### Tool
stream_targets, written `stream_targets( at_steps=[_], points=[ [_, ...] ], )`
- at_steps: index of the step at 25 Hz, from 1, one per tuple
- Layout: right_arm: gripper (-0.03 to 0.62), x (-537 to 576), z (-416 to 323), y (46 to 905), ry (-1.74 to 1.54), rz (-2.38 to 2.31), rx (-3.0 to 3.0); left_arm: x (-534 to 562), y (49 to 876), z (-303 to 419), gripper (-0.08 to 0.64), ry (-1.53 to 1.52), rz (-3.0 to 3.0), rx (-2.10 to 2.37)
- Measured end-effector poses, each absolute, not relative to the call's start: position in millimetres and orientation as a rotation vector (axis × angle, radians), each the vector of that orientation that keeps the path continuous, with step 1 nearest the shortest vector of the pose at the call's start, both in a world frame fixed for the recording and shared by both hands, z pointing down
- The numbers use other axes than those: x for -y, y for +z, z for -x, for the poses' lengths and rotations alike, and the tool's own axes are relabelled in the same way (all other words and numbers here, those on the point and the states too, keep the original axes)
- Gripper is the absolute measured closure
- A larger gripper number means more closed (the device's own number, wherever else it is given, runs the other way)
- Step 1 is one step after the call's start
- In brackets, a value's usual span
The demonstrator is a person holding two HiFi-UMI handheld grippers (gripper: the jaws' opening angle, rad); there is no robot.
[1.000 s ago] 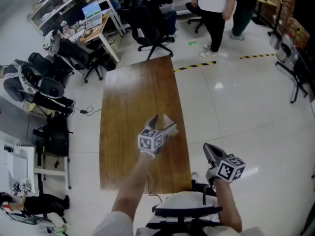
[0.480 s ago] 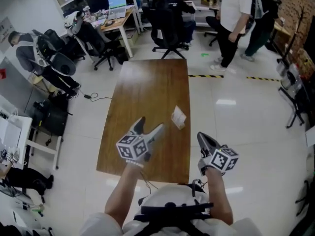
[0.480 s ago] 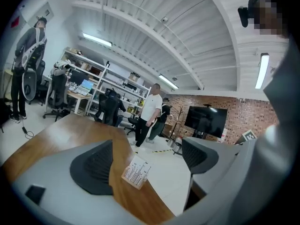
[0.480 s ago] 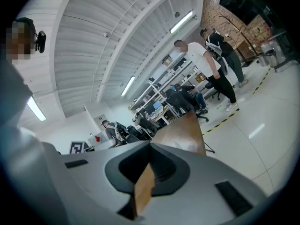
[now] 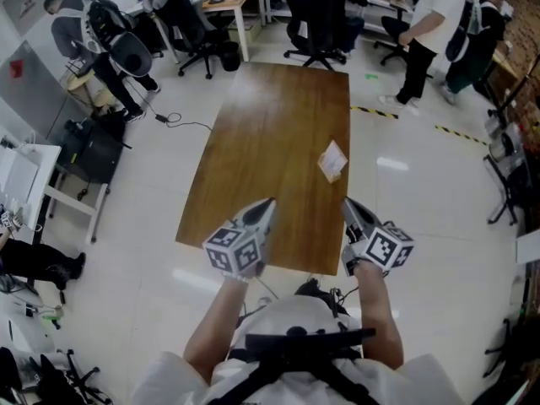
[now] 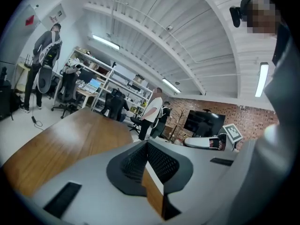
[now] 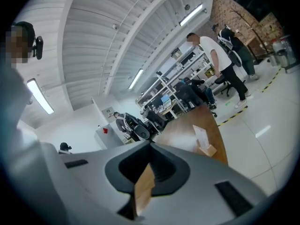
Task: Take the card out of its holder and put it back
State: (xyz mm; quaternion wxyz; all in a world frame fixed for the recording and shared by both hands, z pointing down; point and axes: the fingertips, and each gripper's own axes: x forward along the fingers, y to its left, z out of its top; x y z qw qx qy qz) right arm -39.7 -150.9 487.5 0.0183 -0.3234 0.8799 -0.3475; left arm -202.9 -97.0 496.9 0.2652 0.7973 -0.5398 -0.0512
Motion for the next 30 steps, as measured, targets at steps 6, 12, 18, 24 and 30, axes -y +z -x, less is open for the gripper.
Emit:
stream_targets(
  at_steps=[6,12,18,24,30],
  points=[
    [0.584,108,53,507,-1.122,1.062,-2.729,55,531,197,0.558,-0.068,-2.110,1.386],
    [0.584,76,46,516,-1.065,1.140,-2.735,39,542,181,0.558,0.012,-2.131,1.333],
    [0.584,74,25,511,-1.045,1.231,-2.656,40,535,169,0.558,0.025,-2.164,1.293],
    [0.584,86,20,494,-0.988,1.237,-2.634,54,525,165,0.558,0.026,-2.201,1.281],
    [0.584,91,18,491,-0.979,1.224,-2.636,61,526,158,0.558,0.024,-2.201,1.264]
  ],
)
